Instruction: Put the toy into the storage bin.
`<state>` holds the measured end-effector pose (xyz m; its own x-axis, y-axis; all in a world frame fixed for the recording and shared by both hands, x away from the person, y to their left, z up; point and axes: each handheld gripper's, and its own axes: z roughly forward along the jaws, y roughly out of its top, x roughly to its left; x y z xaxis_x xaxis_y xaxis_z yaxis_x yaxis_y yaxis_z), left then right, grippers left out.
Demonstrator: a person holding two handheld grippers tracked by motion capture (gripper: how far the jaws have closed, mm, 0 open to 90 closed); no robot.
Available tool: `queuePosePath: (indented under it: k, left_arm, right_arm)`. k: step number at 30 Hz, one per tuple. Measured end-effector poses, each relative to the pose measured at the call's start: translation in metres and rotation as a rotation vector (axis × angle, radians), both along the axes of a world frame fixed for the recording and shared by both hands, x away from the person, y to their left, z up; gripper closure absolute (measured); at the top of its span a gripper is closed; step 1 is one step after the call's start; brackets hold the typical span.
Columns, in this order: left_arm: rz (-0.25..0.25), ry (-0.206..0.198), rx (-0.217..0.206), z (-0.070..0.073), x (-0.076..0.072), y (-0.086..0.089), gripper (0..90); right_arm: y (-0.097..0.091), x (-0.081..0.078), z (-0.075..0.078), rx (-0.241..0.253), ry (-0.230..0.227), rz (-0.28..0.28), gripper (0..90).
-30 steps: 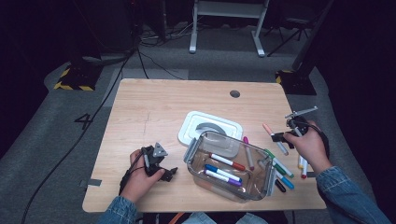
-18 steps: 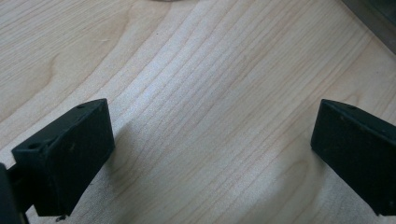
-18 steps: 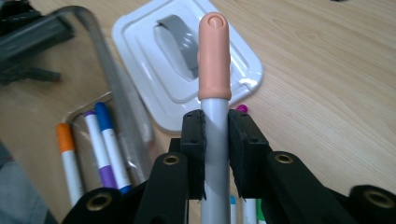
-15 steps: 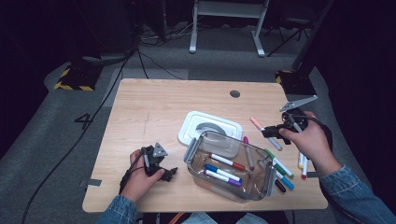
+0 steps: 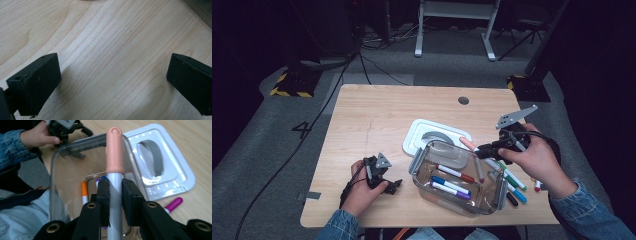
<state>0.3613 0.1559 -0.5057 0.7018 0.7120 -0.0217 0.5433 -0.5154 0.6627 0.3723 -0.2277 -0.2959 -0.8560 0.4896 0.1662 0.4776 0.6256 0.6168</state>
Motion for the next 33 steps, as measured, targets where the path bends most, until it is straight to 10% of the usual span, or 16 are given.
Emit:
queuePosePath:
  k: [11,33]
  left_arm:
    - [0.0,-0.001,0.001,0.0,0.0,0.0,0.0]
    - [-0.002,-0.004,0.006,0.0,0.0,0.0,0.0]
  right_arm:
    - [0.036,-0.021,-0.012,-0.039,0.053,0.147,77.1]
    - [0.083,-0.027,-0.062,-0.14,0.188,0.257,77.1]
